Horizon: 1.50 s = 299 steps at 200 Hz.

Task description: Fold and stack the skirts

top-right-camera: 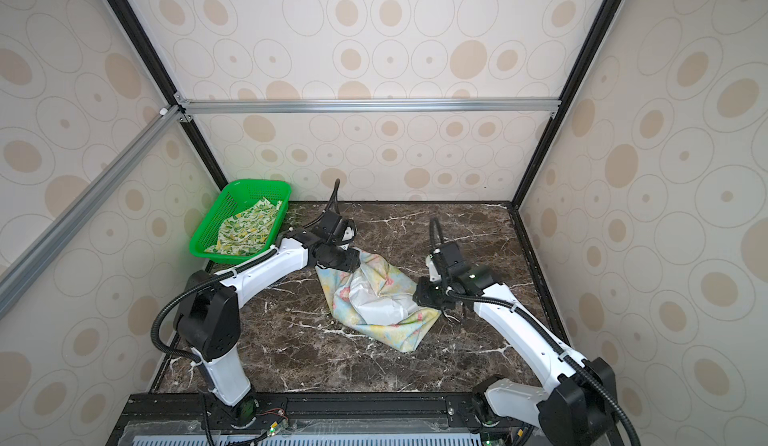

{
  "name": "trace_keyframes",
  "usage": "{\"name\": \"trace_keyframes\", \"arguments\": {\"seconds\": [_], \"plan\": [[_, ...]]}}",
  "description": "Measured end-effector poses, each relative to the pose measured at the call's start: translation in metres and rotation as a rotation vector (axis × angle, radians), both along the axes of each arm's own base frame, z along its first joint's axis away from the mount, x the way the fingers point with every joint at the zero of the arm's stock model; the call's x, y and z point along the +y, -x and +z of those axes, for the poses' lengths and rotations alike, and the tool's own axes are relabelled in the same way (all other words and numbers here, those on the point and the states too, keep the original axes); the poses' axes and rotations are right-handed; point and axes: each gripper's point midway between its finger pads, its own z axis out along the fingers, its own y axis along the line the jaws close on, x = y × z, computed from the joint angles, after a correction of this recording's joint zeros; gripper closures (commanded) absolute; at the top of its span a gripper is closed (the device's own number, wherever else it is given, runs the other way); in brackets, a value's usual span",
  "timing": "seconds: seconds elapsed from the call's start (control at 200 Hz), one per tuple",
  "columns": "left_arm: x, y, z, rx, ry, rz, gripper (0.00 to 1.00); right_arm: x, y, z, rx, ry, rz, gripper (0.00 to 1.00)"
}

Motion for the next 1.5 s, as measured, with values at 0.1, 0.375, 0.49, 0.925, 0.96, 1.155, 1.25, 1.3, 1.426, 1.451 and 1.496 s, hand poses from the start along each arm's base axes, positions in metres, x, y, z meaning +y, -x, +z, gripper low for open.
{"name": "trace_keyframes", "arguments": {"seconds": [0.1,0.375,0.49,0.925,0.96,1.155,1.25,1.3,1.426,1.451,1.496], "plan": [[0.014,0.008,0.001,0.003,0.013,0.033,0.41,0.043,0.014,-0.009,-0.009,0.06,0.206,0.56],[0.069,0.02,-0.017,0.066,0.054,0.19,0.42,0.101,0.026,-0.063,-0.012,0.264,0.467,0.55],[0.071,0.017,-0.007,0.036,0.078,0.205,0.42,0.092,0.006,-0.081,-0.049,0.391,0.453,0.72],[0.069,0.016,-0.005,0.022,0.105,0.209,0.42,0.034,-0.089,-0.089,-0.128,0.506,0.147,0.94],[0.069,0.016,-0.005,0.021,0.106,0.209,0.42,0.027,-0.096,-0.088,-0.125,0.499,0.116,0.94],[0.068,0.016,-0.006,0.02,0.113,0.208,0.43,0.002,-0.112,-0.094,-0.076,0.468,0.017,0.69],[0.068,0.018,-0.008,0.024,0.114,0.209,0.42,0.003,-0.108,-0.092,-0.06,0.448,0.021,0.61],[0.068,0.019,-0.008,0.026,0.117,0.209,0.42,0.005,-0.105,-0.088,-0.058,0.434,0.032,0.6],[0.067,0.02,-0.009,0.029,0.126,0.21,0.42,0.013,-0.09,-0.059,-0.108,0.402,0.059,0.62],[0.067,0.02,-0.009,0.029,0.128,0.21,0.43,0.017,-0.085,-0.052,-0.123,0.394,0.071,0.63],[0.067,0.02,-0.01,0.031,0.13,0.21,0.43,0.026,-0.077,-0.038,-0.158,0.376,0.1,0.66]]}}
